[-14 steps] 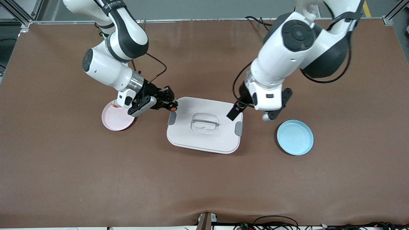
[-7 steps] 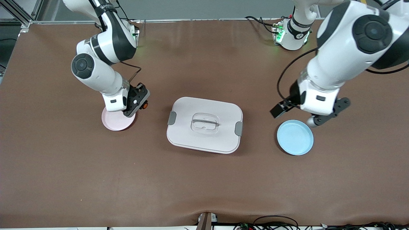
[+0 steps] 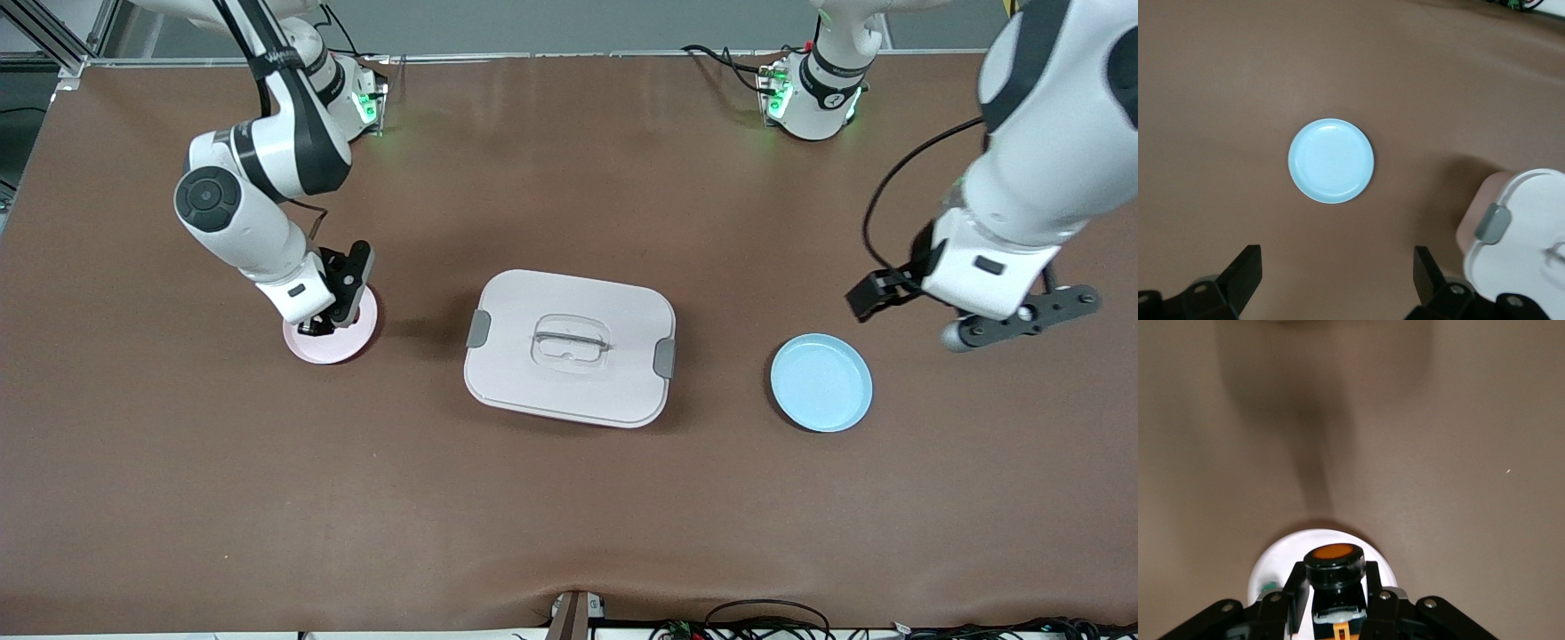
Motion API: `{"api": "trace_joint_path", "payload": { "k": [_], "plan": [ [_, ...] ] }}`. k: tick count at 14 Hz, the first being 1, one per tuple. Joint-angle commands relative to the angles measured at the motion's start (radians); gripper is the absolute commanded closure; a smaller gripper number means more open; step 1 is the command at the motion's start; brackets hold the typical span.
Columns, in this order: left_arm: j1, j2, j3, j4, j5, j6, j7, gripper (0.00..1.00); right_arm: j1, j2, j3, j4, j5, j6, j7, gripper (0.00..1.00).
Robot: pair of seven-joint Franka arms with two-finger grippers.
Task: Transfer orange switch to right arm and place
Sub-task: 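Move the switch over the white dish while the left gripper withdraws, then lower the switch onto the white dish and open the right gripper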
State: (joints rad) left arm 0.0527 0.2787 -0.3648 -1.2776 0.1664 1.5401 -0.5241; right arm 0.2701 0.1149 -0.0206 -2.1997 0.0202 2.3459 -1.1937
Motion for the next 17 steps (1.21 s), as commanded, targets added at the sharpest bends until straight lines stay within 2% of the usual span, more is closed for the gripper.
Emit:
{"api": "trace_joint_path", "payload": {
  "k": [1,3,10,13,15,17],
  "plan": [
    [0.064,-0.046,-0.008,-0.022,0.004,-0.034,0.136,0.0,-0.084,-0.026,0.016,-0.118,-0.019,0.145,-0.179,1.0],
    [0.082,-0.061,-0.006,-0.022,0.004,-0.061,0.189,0.0,-0.106,-0.023,0.016,-0.165,-0.019,0.208,-0.25,1.0],
    [0.104,-0.098,-0.008,-0.022,0.001,-0.12,0.233,0.0,-0.114,-0.008,0.016,-0.31,-0.019,0.441,-0.259,1.0],
    [0.101,-0.111,-0.014,-0.034,-0.002,-0.121,0.249,0.0,-0.107,0.022,0.016,-0.308,-0.019,0.451,-0.259,1.0],
    [0.087,-0.15,0.016,-0.078,-0.005,-0.11,0.288,0.0,-0.109,0.055,0.016,-0.307,-0.02,0.455,-0.259,1.0],
    [0.032,-0.208,0.094,-0.147,-0.056,-0.08,0.291,0.0,-0.115,0.084,0.016,-0.304,-0.02,0.458,-0.257,1.0]
  ]
}}
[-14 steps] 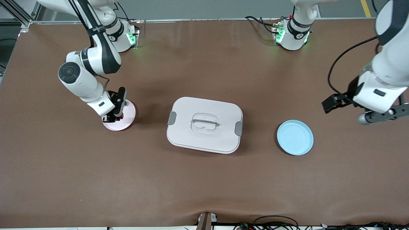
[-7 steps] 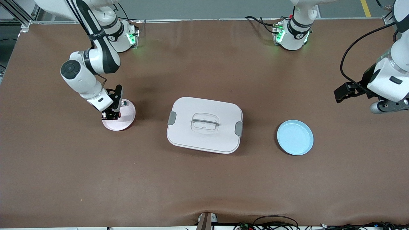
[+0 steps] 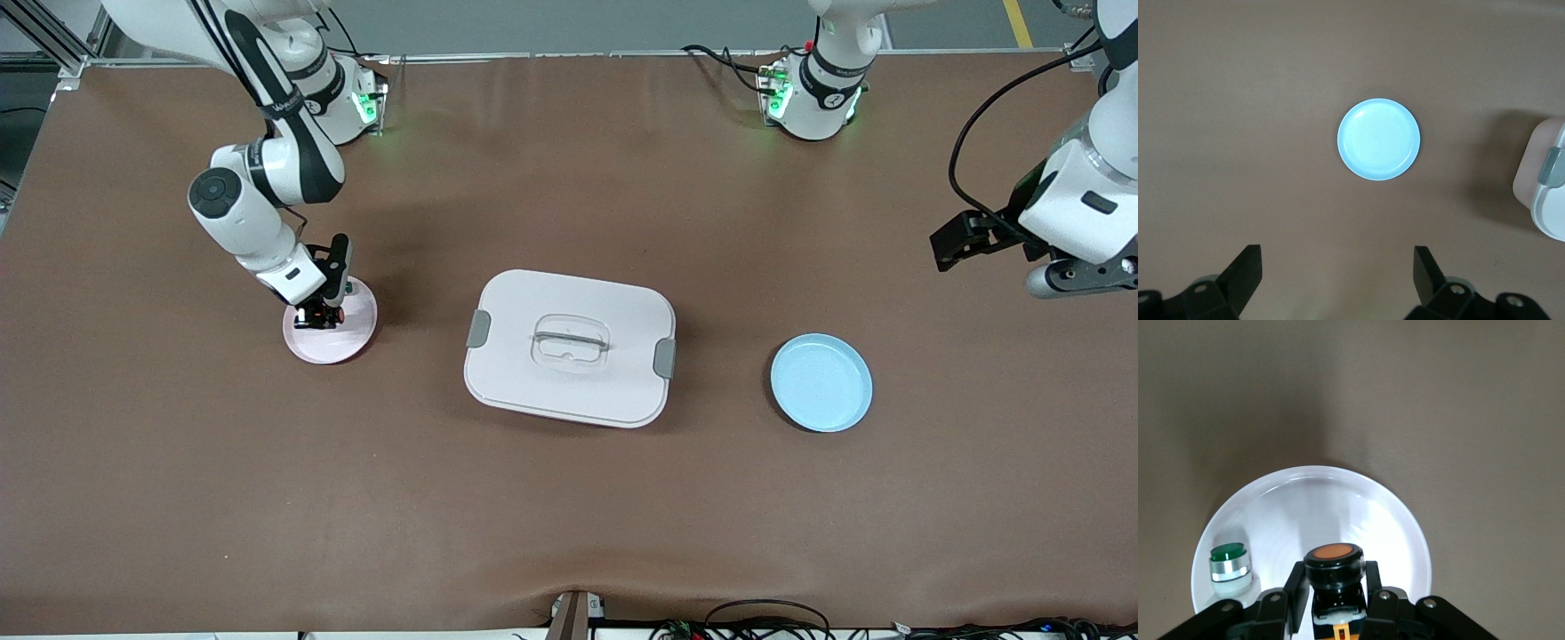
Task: Transfer orange switch to right arm and place
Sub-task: 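Lower the switch onto the white dish and open the right gripper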
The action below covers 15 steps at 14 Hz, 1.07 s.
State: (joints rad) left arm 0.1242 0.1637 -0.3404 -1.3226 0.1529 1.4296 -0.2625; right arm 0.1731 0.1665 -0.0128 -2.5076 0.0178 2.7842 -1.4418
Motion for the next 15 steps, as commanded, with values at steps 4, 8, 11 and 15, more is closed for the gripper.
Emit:
{"api": "trace_joint_path", "payload": {
  "k": [4,8,11,15],
  "plan": [
    [-0.107,-0.165,0.166,-0.205,-0.081,0.074,0.048,0.0,-0.029,0.067,0.008,0.012,-0.016,0.029,0.001,1.0],
    [-0.107,-0.194,0.172,-0.251,-0.081,0.109,0.058,0.0,-0.034,0.103,0.008,0.03,-0.015,0.051,0.001,1.0],
    [-0.114,-0.21,0.201,-0.265,-0.082,0.112,0.089,0.0,-0.034,0.133,0.008,0.058,-0.013,0.051,0.001,1.0],
    [-0.107,-0.208,0.201,-0.267,-0.096,0.115,0.091,0.0,-0.032,0.146,0.008,0.062,-0.001,0.064,0.015,1.0]
  ]
}}
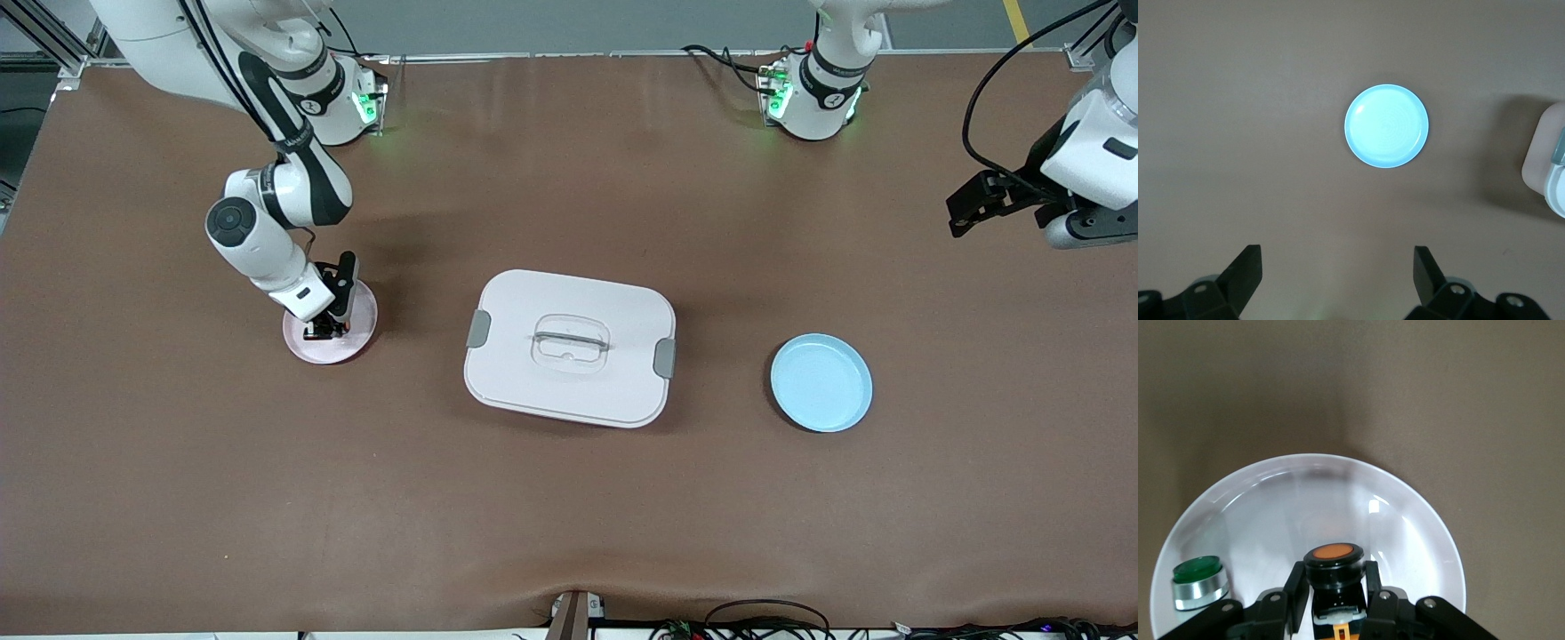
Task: Transfer orange switch to right arm and place
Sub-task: 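Lower the switch onto the white dish and open the right gripper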
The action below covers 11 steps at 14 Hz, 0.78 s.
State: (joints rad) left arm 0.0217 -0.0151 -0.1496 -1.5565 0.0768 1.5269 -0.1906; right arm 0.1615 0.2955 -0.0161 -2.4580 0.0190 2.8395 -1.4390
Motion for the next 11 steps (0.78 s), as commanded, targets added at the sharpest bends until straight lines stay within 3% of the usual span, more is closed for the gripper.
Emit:
{"api": "trace_joint_path", "payload": {
  "k": [1,6,11],
  "plan": [
    [-0.003,-0.031,0.01,-0.036,-0.02,0.019,0.019,0.0,-0.019,0.017,0.012,0.014,-0.002,0.008,0.049,0.01],
    [0.017,-0.06,0.01,-0.063,-0.054,0.032,0.02,0.0,-0.022,0.007,0.013,0.028,-0.001,-0.018,0.072,0.0],
    [0.04,-0.072,0.01,-0.059,-0.08,0.032,0.08,0.0,-0.028,-0.083,0.012,0.137,-0.001,-0.389,0.213,0.0]
  ]
}}
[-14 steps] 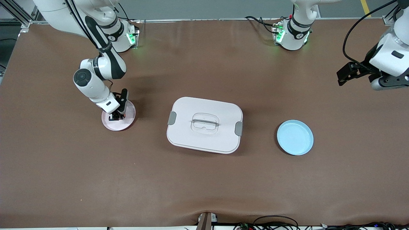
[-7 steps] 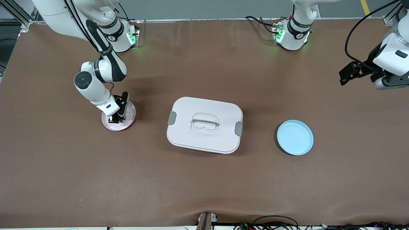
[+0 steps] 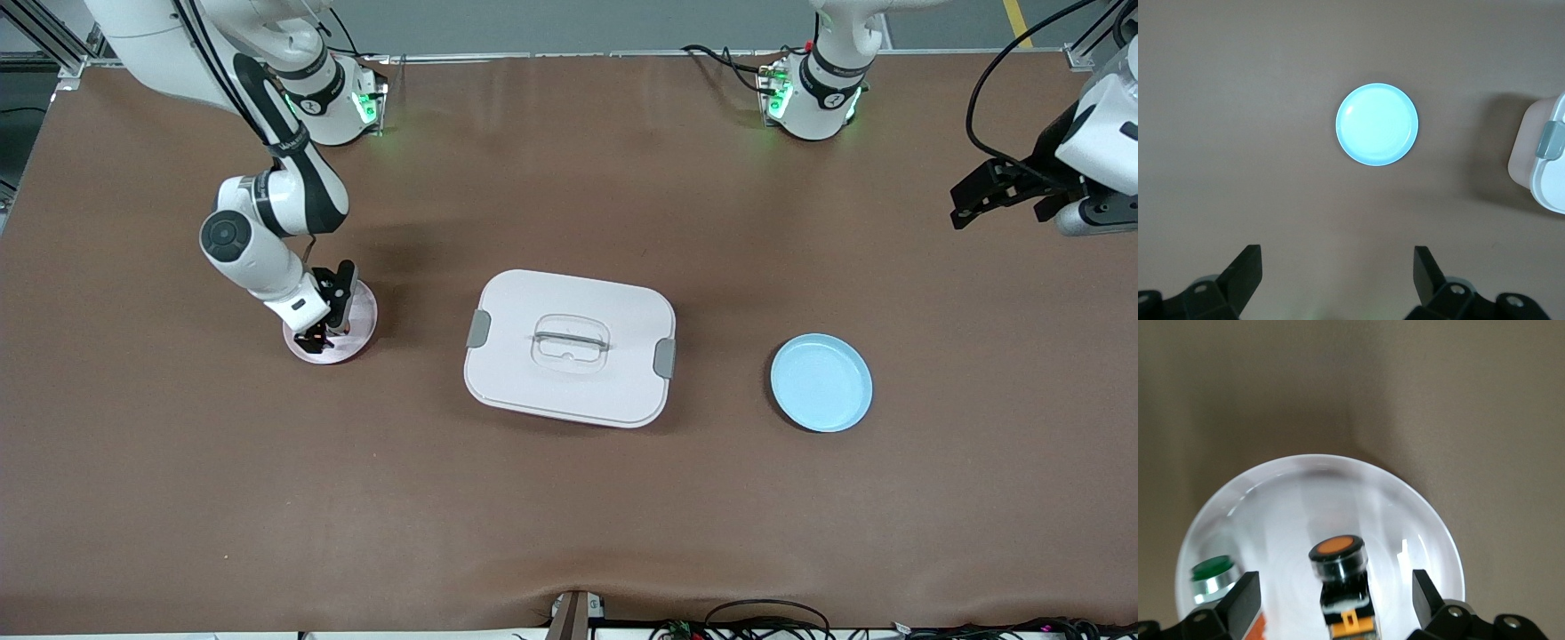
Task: Transfer orange switch to right arm and place
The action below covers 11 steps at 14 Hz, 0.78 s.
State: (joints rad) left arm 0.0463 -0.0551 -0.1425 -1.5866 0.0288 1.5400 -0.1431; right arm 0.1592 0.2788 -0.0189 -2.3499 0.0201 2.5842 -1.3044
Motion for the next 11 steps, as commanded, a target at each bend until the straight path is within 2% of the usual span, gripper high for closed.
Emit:
{"api": "trace_joint_path", "payload": {
  "k": [1,6,9,11],
  "plan": [
    [0.014,-0.034,0.001,-0.029,-0.039,0.015,0.033,0.0,-0.027,-0.097,0.014,0.05,-0.003,-0.227,0.167,0.0],
    [0.01,-0.035,-0.011,-0.019,-0.046,-0.006,0.025,0.0,-0.056,-0.194,0.014,0.205,-0.003,-0.635,0.595,0.0],
    [0.01,-0.035,-0.009,-0.019,-0.046,-0.011,0.034,0.0,-0.063,-0.222,0.013,0.334,-0.011,-0.795,0.749,0.0],
    [0.01,-0.038,-0.009,-0.019,-0.046,-0.011,0.036,0.0,-0.067,-0.237,0.014,0.418,-0.014,-0.882,0.932,0.0]
  ]
}}
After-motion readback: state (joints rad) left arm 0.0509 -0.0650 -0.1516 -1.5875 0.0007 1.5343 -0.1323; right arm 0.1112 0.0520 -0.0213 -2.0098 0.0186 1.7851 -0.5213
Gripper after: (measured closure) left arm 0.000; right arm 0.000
